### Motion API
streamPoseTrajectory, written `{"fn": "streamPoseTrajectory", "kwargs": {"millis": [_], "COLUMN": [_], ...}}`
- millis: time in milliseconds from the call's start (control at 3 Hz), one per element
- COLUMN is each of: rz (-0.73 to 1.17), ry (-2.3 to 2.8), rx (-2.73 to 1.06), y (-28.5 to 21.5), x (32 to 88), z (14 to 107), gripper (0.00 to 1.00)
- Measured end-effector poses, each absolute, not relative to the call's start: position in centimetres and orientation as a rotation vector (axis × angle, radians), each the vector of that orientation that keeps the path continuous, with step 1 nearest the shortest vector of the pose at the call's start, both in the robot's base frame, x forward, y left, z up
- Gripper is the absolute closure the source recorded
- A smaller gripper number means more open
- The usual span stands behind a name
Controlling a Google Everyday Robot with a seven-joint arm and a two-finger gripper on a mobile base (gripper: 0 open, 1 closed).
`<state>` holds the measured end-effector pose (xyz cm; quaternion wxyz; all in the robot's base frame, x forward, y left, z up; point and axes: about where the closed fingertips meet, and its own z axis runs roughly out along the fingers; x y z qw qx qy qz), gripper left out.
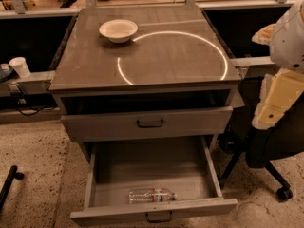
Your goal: Pick water bottle from middle drawer and place on counter
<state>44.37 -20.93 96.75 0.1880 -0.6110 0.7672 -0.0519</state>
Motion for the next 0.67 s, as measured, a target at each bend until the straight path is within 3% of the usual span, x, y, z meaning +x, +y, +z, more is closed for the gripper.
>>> {"fn": "streamPoseTrajectory", "kwargs": {"millis": [667], "rz": [-0.043], "ry": [2.157], "rx": [-1.816], "y": [-14.0], "x": [47.6], "z": [83.8], "gripper": [0.00]}}
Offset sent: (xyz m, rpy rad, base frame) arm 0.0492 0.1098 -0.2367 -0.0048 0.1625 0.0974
